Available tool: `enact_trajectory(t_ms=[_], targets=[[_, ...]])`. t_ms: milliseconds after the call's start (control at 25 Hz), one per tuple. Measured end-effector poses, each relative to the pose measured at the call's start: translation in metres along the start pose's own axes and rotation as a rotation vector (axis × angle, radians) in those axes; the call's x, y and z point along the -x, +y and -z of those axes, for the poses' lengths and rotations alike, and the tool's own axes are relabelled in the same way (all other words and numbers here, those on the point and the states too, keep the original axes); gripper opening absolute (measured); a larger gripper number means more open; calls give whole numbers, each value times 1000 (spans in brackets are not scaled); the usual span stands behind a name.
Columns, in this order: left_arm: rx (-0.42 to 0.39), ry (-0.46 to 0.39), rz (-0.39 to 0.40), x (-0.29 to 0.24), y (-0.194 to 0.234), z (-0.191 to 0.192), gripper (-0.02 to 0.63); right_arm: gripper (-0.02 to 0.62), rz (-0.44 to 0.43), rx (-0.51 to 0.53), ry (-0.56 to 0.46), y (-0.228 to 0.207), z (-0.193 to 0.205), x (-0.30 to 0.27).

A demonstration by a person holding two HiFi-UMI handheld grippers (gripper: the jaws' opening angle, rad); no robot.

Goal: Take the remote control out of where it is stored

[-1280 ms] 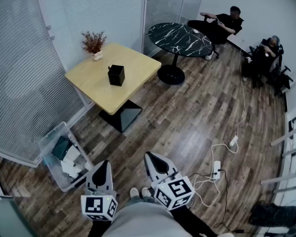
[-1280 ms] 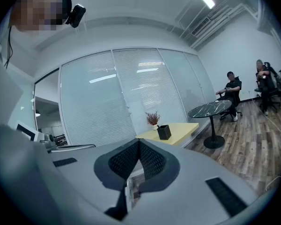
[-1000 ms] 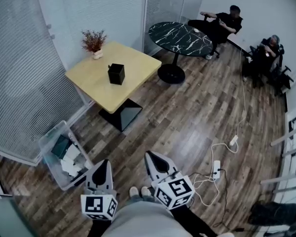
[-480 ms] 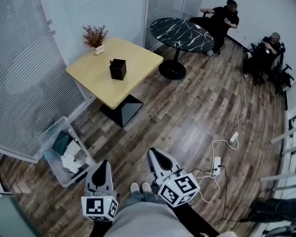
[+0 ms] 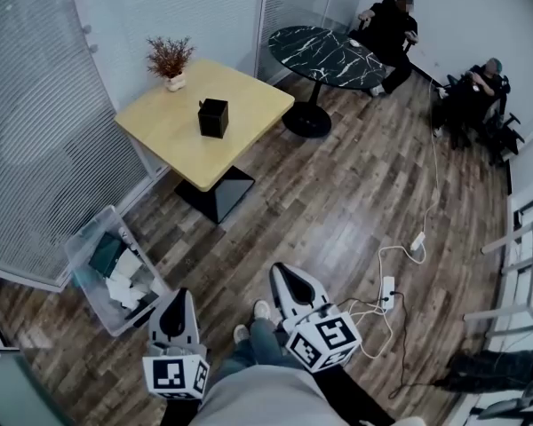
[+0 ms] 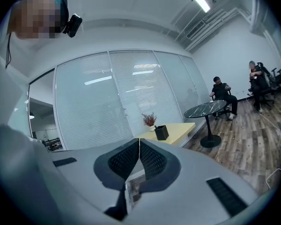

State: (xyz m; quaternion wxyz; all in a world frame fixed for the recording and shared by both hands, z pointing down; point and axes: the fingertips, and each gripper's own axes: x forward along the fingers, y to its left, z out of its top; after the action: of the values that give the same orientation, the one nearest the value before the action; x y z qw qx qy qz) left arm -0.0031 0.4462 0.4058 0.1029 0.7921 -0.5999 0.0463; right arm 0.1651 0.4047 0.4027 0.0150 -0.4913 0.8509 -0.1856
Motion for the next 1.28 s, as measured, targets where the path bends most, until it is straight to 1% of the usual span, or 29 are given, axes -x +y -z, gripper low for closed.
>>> enact_trajectory(t_ms=[280, 520, 840, 1000, 1120, 1280], targets=[[-4, -5, -11, -35, 14, -6, 8, 5, 3, -4, -11, -20, -11, -36], [-18, -19, -22, -90, 21, -27, 9, 5, -19, 21, -15, -47, -34, -85], [-16, -36, -51, -167, 30, -52, 8, 3, -80, 29, -7, -81, -68, -153], [-11, -51, -66, -198, 32, -60, 9, 5, -89, 33, -9, -103, -79, -179], [-15, -54, -80, -216, 35, -64, 8, 4, -103, 31, -8, -114, -85, -195], [-9, -51, -103, -228, 36, -66, 9, 5, -134, 34, 8, -119, -87, -207]])
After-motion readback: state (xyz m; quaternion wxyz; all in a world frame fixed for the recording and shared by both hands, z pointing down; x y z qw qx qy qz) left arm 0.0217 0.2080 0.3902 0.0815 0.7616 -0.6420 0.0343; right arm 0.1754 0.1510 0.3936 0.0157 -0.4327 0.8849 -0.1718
